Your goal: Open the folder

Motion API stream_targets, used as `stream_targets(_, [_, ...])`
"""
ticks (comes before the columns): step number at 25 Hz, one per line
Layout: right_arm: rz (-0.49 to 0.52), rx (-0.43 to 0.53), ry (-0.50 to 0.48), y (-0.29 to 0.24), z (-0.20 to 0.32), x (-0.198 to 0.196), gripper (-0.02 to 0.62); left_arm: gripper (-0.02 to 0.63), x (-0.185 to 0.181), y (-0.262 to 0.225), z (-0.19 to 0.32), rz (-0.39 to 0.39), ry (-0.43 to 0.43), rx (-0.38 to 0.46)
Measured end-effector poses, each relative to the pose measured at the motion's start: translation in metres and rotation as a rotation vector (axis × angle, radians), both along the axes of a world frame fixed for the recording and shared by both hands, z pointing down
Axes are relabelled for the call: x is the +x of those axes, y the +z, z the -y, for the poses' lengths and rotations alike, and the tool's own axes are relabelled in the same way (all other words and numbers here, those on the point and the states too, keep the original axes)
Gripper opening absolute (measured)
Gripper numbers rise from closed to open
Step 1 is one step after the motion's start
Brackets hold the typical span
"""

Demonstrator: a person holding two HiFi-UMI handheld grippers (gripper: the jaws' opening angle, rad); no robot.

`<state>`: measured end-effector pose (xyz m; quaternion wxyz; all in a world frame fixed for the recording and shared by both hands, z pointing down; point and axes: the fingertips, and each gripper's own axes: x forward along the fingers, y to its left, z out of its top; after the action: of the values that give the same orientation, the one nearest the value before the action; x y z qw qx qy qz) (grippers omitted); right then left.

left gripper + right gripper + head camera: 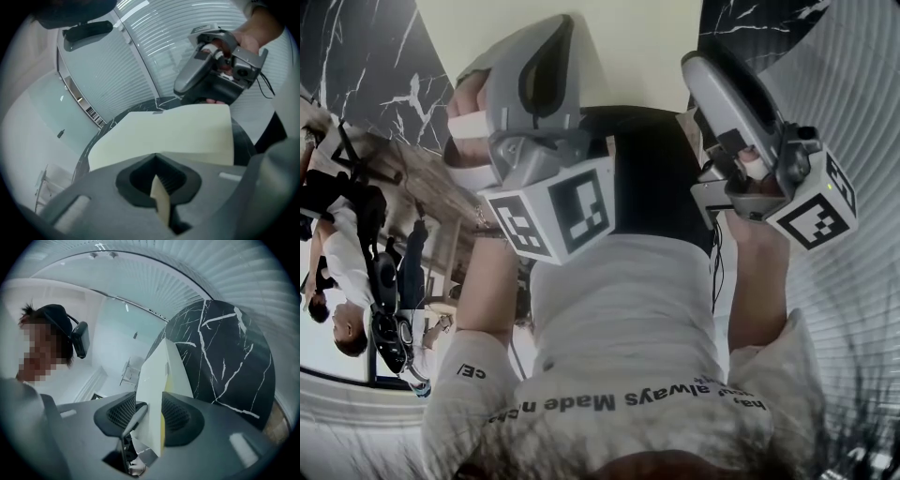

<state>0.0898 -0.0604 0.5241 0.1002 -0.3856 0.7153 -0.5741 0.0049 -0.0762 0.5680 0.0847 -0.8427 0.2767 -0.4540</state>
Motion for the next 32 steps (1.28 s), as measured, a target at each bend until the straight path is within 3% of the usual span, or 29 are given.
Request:
stream_targets(20, [0.102, 0.044, -0.02, -0.029, 0.004, -0.012, 0.161, -0.003, -0.001, 0.003, 0.001, 0.046, 0.009, 0.025])
stream_targets(32, [0.061, 0.002, -0.032, -0.023, -0.005, -0.004, 0.161, 0.0, -0.007, -0.029, 0.0, -0.025, -0.036, -0.002])
